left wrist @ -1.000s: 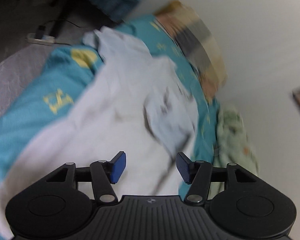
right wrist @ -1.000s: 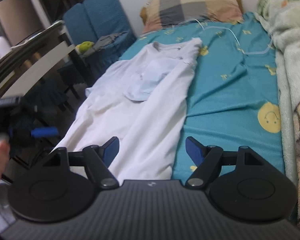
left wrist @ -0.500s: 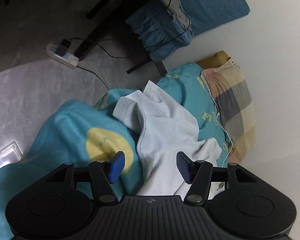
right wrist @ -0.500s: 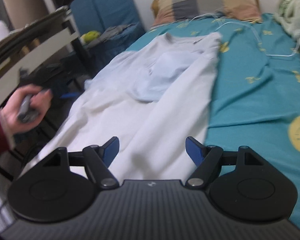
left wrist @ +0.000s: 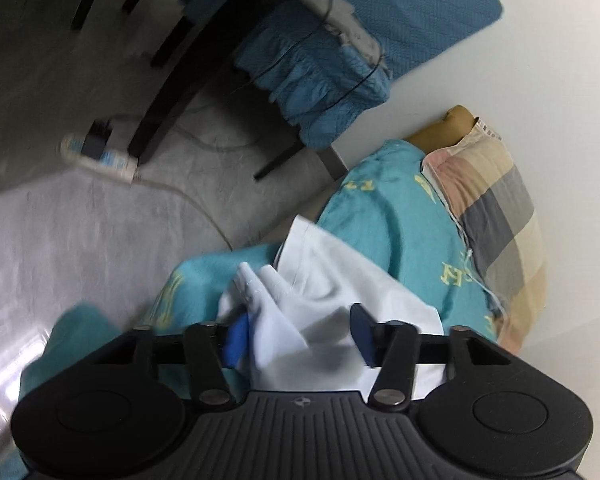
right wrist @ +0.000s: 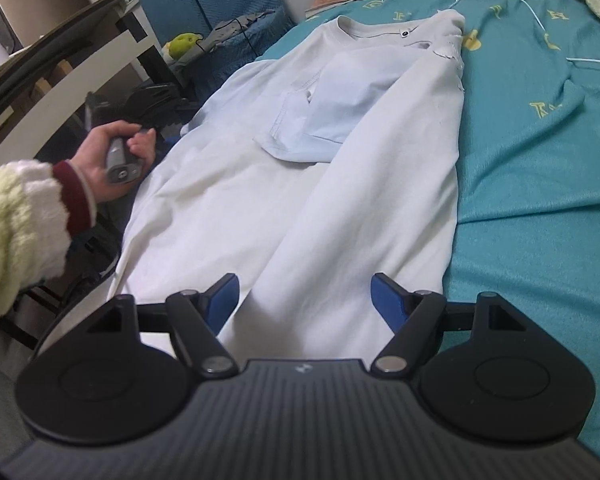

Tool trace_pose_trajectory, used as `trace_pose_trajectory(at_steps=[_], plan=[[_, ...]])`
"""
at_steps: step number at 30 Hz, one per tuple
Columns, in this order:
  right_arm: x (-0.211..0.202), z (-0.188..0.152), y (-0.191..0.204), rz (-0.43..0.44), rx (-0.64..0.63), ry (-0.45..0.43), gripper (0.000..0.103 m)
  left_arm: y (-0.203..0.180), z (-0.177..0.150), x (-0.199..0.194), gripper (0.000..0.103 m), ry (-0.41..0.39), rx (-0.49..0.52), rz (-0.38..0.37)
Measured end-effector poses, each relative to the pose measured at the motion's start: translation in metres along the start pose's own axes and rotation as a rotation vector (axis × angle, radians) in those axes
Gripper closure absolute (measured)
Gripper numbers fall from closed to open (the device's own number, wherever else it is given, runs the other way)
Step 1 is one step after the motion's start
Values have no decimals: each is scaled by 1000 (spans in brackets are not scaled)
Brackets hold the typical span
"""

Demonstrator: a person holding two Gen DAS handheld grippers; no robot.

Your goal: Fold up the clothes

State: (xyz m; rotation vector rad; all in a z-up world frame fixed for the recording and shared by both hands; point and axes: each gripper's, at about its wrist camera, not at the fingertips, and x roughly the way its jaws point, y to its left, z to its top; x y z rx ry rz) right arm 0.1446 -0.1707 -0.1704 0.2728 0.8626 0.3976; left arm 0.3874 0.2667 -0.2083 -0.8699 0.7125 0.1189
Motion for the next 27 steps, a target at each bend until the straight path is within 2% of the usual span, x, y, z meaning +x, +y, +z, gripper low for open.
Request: trace_pose_trajectory(at_steps=[1, 2, 6, 10, 13, 15, 18, 20, 22, 24, 26, 27], plan=[[0, 1, 0, -1, 2, -1, 28, -10, -2, -1, 94, -18, 53, 11], [0, 2, 0, -2, 4, -2, 28, -21, -5, -3, 95, -40, 113, 24], [-3, 5, -2, -3, 25, -14, 28, -75, -18, -29, 97, -147, 350, 24], [-11, 6, -3, -3, 46, -33, 28, -151, -54, -66, 97, -228, 718, -44], [-20, 6, -4, -12, 55, -53, 28, -200, -99, -90, 97, -228, 917, -137], [-25, 6, -8, -22, 72, -64, 28, -224, -135, -99, 97, -180, 1012, -214], [-32, 8, -18, -33, 121, -73, 28, -243, -190, -96, 97, -72, 1111, -292], [-34, 7, -25, -38, 158, -73, 28, -248, -225, -86, 97, 0, 1163, -304], [-36, 7, -32, -40, 190, -73, 28, -247, -248, -72, 96, 53, 1171, -287], [-38, 4, -35, -38, 208, -75, 28, -244, -261, -58, 89, 100, 1151, -261], [-40, 3, -38, -27, 218, -80, 28, -235, -268, -55, 70, 118, 1136, -234], [-41, 3, -38, -25, 214, -84, 28, -231, -268, -58, 66, 123, 1126, -225]])
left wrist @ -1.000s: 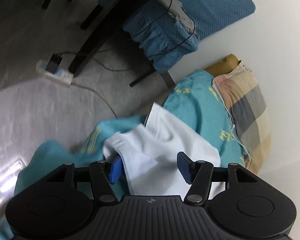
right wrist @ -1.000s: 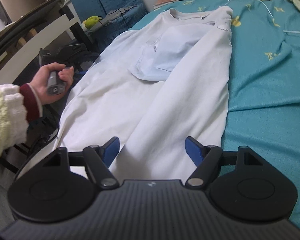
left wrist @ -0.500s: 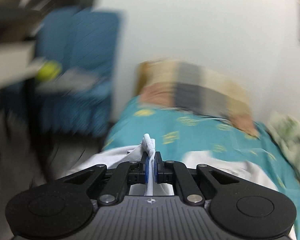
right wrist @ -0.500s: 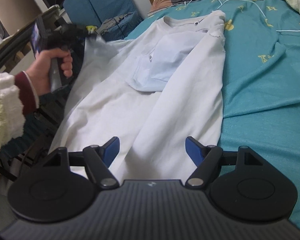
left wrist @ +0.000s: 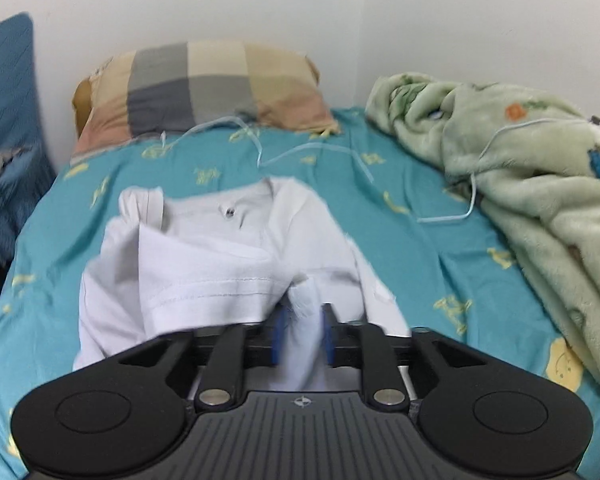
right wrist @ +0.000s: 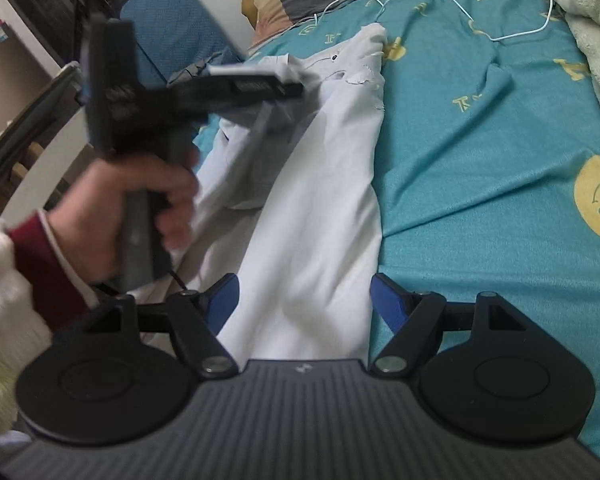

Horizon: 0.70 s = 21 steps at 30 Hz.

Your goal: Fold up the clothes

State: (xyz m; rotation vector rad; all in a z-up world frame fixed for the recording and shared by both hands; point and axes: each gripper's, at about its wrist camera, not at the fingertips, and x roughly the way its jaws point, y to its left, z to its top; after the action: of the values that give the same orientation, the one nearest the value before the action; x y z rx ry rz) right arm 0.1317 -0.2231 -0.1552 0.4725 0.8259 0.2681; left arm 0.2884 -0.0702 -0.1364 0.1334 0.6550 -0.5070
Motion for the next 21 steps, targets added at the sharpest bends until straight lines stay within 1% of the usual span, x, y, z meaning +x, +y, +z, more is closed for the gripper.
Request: trace_pose_trajectory(at_steps=[2, 4, 6, 7, 9, 10, 13, 15, 17, 21], plan=[[-1, 1, 1, 1, -9, -7, 28, 1, -6, -12, 56, 9, -26, 5], [-2, 1, 2, 5, -16, -15, 28, 5, -12, -31, 52, 12, -60, 8], [-6, 3, 3, 13, -29, -34, 28, 11, -19, -65, 50, -3, -123, 13], [-8, 3, 5, 18, -37, -46, 28, 12, -22, -84, 50, -14, -165, 28], [-16, 4, 7, 31, -56, -79, 28, 9, -28, -125, 46, -39, -237, 62], [-19, 5, 8, 37, -66, -95, 28, 5, -31, -146, 41, -53, -264, 75], [-26, 6, 13, 57, -92, -137, 28, -7, -41, -200, 39, -71, -321, 87], [-32, 5, 17, 70, -107, -166, 28, -16, -46, -226, 39, -73, -331, 86], [-42, 3, 21, 70, -135, -194, 28, -24, -53, -244, 39, -87, -311, 95], [-63, -1, 26, 57, -158, -246, 28, -26, -73, -261, 38, -92, -293, 133]])
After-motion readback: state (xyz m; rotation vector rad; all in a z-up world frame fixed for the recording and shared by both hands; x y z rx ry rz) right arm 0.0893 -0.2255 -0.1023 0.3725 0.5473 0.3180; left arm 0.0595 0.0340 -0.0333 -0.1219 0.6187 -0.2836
